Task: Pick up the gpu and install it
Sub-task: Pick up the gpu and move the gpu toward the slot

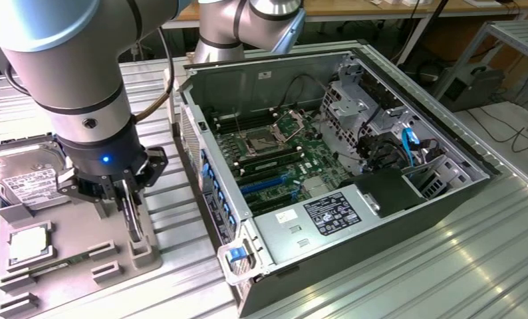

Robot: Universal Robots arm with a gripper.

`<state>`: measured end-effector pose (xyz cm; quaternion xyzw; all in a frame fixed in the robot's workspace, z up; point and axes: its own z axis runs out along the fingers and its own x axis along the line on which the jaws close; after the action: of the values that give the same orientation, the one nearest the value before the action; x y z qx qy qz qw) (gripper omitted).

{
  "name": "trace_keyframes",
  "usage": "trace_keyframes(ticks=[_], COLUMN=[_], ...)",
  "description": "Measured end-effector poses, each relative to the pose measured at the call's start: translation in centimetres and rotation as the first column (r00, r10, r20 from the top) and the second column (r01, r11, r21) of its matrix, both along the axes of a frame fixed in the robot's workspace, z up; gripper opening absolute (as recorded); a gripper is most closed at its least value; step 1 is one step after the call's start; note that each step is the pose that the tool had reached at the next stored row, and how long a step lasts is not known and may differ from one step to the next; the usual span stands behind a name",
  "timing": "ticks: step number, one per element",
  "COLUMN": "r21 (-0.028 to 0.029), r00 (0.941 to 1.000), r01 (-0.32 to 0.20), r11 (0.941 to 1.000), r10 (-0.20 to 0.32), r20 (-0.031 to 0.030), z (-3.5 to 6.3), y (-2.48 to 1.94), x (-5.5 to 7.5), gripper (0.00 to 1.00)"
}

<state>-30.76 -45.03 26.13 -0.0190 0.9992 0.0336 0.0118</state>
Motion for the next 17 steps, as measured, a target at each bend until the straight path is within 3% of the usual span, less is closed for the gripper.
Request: trace_keyframes(ticks=[17], r21=[0.0047], r00=[1.0], r01=[0.0], r11=[1.0], r10=[0.0], r20=[0.0], z=[0.95], y=[-0.02], x=[0.0], gripper=[0.28])
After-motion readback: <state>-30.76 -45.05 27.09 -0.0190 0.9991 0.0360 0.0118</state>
